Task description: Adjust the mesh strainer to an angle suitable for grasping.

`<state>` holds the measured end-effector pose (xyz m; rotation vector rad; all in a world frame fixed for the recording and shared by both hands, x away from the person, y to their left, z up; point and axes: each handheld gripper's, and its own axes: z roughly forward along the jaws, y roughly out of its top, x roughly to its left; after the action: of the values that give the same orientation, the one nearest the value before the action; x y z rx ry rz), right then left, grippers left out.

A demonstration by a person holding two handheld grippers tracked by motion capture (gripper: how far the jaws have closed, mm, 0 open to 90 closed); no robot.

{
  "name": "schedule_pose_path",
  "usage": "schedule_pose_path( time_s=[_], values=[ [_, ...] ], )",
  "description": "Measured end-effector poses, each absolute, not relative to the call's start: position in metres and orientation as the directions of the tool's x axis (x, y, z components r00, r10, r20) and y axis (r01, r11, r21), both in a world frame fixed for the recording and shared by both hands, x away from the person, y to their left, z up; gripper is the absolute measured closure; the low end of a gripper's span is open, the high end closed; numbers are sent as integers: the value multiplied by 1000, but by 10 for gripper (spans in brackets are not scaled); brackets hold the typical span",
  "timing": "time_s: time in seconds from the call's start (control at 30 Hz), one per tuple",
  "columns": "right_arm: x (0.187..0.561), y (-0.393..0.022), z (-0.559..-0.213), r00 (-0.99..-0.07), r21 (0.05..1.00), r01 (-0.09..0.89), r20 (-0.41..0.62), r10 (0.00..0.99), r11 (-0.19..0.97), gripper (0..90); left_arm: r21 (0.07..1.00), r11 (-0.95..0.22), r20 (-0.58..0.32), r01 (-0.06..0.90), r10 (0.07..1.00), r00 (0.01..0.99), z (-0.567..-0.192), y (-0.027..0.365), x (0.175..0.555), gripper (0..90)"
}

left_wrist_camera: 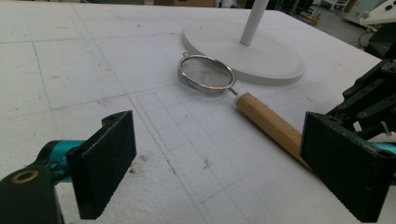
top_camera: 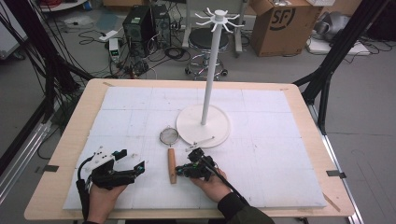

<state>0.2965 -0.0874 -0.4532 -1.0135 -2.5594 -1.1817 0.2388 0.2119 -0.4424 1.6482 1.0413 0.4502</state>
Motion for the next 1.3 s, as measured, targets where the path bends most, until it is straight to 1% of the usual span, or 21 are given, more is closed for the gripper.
schedule_pose_path(
  time_s=[0.37,0.87,1.3],
  values=[
    [291,-56,-454,-792,622,604,395,466,499,900,915,-26,-214,404,816,538,-442,214,238,115],
    [289,-26,-454,-811,624,582,393,434,521,900,916,-20,-216,402,819,531,-442,217,238,115],
    [288,-15,-455,-819,632,571,392,419,524,900,915,-17,-218,403,819,531,-442,217,238,115]
  ],
)
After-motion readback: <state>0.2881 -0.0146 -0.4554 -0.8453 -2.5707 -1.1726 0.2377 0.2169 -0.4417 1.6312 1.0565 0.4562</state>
